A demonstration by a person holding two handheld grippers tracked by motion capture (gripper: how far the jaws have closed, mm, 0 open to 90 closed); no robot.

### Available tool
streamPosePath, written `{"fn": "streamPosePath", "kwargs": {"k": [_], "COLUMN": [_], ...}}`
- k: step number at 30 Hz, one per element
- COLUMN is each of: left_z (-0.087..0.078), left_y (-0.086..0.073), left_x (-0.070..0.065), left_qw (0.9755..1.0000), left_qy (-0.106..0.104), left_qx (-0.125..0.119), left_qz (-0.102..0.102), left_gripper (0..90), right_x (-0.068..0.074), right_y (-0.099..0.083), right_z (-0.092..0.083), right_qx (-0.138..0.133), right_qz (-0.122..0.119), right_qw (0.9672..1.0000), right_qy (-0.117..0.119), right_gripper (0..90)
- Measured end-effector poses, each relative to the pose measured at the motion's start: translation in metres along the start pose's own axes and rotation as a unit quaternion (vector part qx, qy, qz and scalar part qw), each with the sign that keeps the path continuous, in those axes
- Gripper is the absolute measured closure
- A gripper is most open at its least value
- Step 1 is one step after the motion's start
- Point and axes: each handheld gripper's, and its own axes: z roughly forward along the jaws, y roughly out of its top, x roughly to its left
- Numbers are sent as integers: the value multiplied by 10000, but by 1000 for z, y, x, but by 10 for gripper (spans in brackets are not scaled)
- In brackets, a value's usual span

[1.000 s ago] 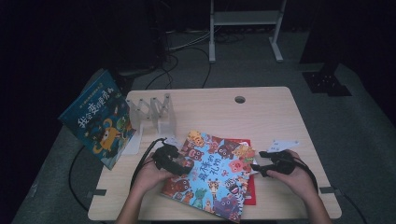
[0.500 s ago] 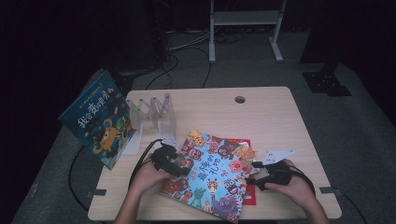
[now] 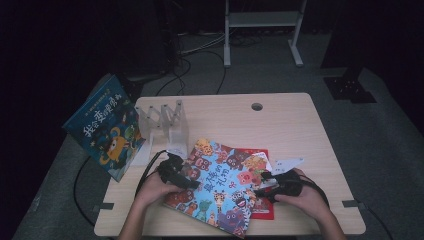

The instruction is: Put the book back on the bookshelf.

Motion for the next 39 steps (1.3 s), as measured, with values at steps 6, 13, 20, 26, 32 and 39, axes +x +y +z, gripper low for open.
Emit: {"fn": "streamPosePath", "kwargs": {"k": [6, 13, 20, 26, 32, 39], "left_z": [4, -8, -32, -56, -73, -87], "left_y": [0, 5, 15, 37, 60, 88], "left_x": [3, 3, -1, -10, -19, -27], "left_qw": [9997, 9994, 9987, 9984, 9977, 9973], "left_qy": [-208, -275, -234, -104, -17, 105], "left_qx": [2, -118, -443, -520, -518, -340], "left_qz": [-96, -167, -105, 193, 429, 647], "left_gripper": [0, 38, 45, 71, 97, 181], "right_x": [0, 1, 5, 5, 6, 10], "right_y": [0, 1, 8, 16, 21, 26], "right_z": [1, 1, 9, 15, 21, 26], "right_qx": [-14, 44, 79, 222, 231, 260], "right_qz": [-27, 0, 8, 35, 79, 224], "right_qw": [10000, 10000, 9999, 9997, 9995, 9988], "right_qy": [8, -40, -110, -134, -204, -362], "right_gripper": [257, 253, 252, 251, 250, 250]}}
